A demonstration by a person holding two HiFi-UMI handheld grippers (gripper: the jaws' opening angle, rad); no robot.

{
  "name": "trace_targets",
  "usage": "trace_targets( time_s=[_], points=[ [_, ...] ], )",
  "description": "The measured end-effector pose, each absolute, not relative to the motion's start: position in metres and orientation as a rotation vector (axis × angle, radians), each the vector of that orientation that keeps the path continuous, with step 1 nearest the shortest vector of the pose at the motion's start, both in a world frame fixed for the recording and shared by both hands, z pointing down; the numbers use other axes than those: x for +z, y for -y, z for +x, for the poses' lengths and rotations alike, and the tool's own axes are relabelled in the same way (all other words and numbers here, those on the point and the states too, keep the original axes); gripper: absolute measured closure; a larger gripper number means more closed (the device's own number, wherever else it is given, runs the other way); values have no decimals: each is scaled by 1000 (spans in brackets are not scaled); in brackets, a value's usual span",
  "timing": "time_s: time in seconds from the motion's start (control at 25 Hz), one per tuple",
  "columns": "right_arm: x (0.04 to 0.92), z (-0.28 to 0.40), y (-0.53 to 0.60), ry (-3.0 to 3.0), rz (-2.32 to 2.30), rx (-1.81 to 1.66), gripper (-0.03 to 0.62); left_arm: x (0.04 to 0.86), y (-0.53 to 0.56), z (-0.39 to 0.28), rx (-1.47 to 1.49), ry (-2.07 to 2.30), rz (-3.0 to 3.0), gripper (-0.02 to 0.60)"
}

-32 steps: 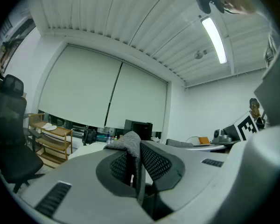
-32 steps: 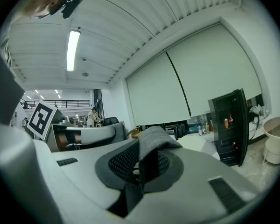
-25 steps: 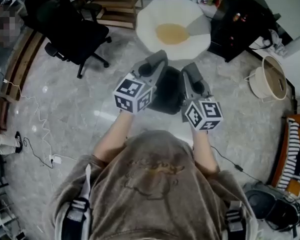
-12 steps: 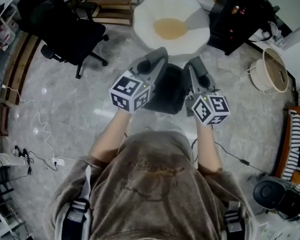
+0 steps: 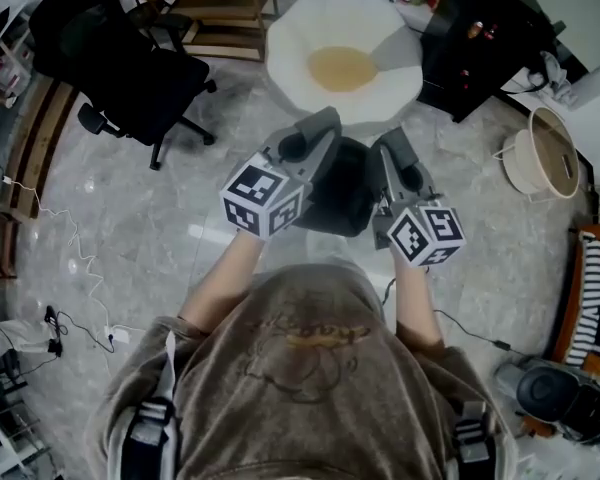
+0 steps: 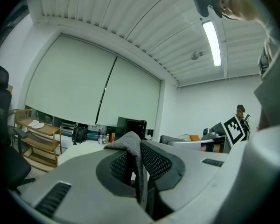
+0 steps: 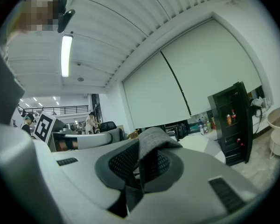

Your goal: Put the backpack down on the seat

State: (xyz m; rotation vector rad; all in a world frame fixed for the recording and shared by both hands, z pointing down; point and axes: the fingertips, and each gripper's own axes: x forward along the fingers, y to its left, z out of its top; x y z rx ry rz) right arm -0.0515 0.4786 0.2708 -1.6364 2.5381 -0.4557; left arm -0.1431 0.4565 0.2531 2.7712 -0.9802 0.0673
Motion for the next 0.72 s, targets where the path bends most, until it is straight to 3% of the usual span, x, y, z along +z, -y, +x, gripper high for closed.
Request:
trace_targets(
  time_s=[0.72],
  points=[
    [271,-17,-326,-2559,-1538,-532,566,255,-303,-105,125,955,2754,548]
  ],
)
